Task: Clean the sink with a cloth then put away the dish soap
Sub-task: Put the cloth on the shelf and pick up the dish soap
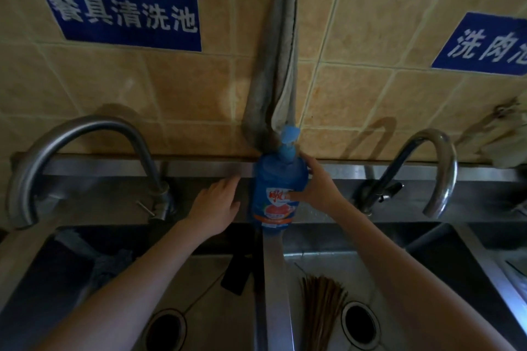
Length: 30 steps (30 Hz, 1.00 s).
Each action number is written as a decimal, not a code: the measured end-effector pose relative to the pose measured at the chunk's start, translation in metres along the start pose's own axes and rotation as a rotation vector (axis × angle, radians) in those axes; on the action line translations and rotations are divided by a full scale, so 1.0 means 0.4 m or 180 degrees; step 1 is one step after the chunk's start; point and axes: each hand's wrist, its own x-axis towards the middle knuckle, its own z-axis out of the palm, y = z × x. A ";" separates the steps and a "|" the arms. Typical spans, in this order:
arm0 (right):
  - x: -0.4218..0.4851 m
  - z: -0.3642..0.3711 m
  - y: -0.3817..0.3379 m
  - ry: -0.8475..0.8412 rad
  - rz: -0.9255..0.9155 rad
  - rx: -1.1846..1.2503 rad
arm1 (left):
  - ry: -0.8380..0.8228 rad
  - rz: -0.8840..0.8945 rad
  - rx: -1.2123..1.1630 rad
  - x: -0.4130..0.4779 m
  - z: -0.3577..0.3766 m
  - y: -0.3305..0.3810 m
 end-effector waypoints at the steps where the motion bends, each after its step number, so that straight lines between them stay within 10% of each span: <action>1: 0.005 0.001 0.005 -0.0026 0.0025 0.0035 | 0.0009 0.0027 -0.0023 0.012 0.006 0.006; 30: -0.069 0.034 0.022 -0.0111 0.0076 0.0653 | -0.0575 0.0442 -0.1597 -0.027 0.056 0.036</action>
